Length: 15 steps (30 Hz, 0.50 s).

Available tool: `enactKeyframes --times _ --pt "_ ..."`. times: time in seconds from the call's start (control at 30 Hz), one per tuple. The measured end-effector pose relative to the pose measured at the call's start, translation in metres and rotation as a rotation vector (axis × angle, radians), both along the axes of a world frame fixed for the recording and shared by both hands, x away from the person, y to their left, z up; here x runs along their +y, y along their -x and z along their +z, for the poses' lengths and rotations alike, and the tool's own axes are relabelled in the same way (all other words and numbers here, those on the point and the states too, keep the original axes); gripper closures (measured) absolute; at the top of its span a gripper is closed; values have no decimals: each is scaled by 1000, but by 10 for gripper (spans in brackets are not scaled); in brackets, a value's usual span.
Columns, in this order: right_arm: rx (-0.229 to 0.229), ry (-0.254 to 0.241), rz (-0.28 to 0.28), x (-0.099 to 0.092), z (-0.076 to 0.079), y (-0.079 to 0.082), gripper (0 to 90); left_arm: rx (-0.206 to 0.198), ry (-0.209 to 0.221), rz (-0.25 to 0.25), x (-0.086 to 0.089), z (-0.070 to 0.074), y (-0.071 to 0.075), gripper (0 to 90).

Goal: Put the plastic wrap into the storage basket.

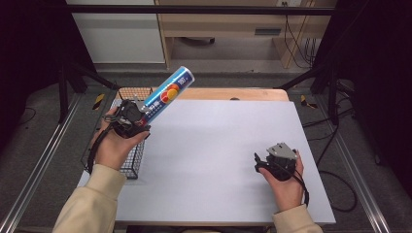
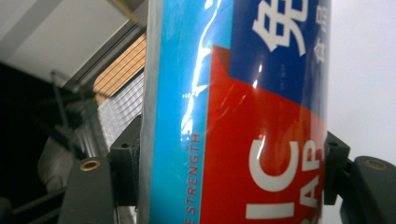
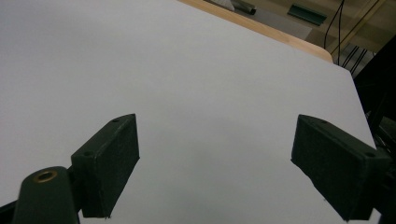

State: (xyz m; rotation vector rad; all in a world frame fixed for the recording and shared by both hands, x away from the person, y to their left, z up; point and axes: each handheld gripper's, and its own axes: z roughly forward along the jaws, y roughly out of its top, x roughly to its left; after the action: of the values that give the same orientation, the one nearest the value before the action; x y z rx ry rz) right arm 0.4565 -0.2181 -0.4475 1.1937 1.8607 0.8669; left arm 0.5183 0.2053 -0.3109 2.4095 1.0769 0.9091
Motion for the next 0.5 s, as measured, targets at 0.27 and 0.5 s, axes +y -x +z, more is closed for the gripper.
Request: enactKeyframes --times 0.27,0.5 --pt "-16 -1 26 4 4 3 153 31 -34 133 17 13 5 312" --pt "-8 -1 36 5 4 4 158 38 -63 208 23 17 5 313"
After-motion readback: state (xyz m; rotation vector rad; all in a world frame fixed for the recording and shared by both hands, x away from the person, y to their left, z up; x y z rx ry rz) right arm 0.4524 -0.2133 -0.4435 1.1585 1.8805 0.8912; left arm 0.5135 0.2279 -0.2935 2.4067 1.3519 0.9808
